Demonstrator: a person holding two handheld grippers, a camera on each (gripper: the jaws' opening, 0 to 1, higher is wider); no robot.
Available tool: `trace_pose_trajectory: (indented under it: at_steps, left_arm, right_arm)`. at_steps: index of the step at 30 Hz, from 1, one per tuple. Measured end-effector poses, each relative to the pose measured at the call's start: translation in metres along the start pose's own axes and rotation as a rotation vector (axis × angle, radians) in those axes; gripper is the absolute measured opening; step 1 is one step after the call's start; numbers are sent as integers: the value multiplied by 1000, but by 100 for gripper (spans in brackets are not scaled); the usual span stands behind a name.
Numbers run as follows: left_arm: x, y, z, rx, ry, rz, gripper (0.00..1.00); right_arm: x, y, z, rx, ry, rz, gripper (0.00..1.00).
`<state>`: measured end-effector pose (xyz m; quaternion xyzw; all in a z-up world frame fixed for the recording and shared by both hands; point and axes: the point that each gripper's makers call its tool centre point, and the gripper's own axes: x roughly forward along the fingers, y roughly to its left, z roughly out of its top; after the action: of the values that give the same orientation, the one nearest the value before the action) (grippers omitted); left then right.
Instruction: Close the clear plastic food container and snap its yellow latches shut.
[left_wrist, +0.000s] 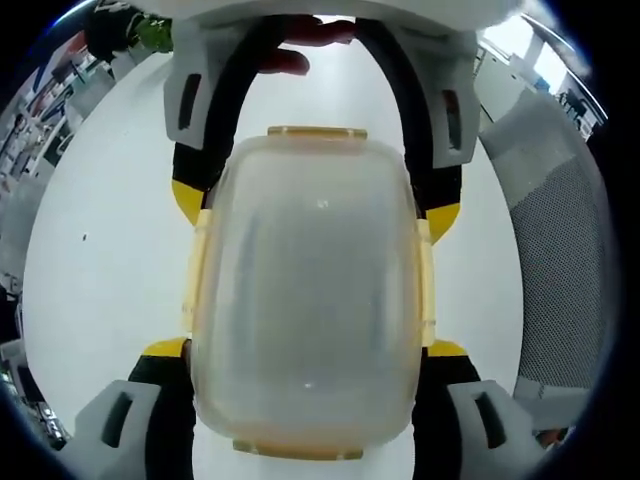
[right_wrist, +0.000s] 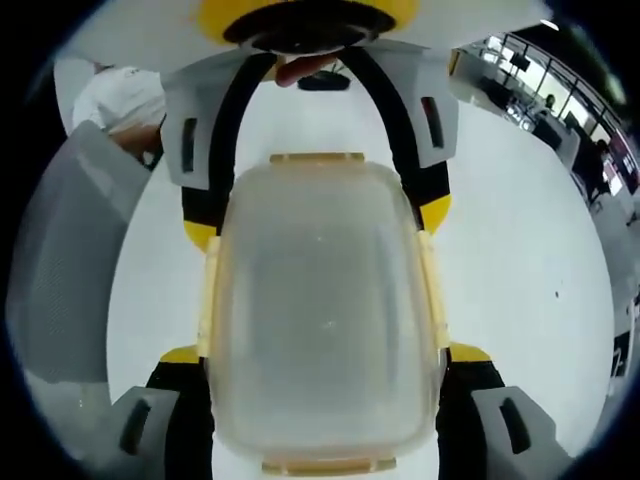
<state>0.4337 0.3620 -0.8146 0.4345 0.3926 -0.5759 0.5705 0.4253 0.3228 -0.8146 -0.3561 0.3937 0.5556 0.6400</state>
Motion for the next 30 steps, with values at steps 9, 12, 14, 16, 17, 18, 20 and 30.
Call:
trace_pose_trajectory:
  at_steps: [9, 12, 14, 16, 17, 18, 20, 30]
  left_arm:
    - [0, 9, 0, -3, -4, 0, 92]
    - [2, 14, 1, -44, -23, 8, 92]
    - [2, 14, 0, -28, -24, 5, 92]
    - [2, 16, 1, -24, -30, 5, 92]
    - [2, 16, 1, -22, -28, 4, 92]
    - [3, 16, 1, -21, -25, 4, 92]
    - [3, 17, 2, -22, -19, 4, 92]
    - [0, 15, 3, -25, -13, 8, 92]
  right_arm:
    - [0, -9, 1, 0, -1, 0, 95]
    - [5, -20, 0, -70, -9, -64, 97]
    - [6, -16, -2, -40, 6, -45, 97]
    - [4, -19, -1, -41, 9, -46, 97]
    - [3, -19, -1, -41, 8, -46, 97]
    - [3, -19, 0, -39, 3, -46, 97]
    - [3, -20, -1, -39, -6, -46, 97]
    - [1, -18, 1, -39, -10, -45, 97]
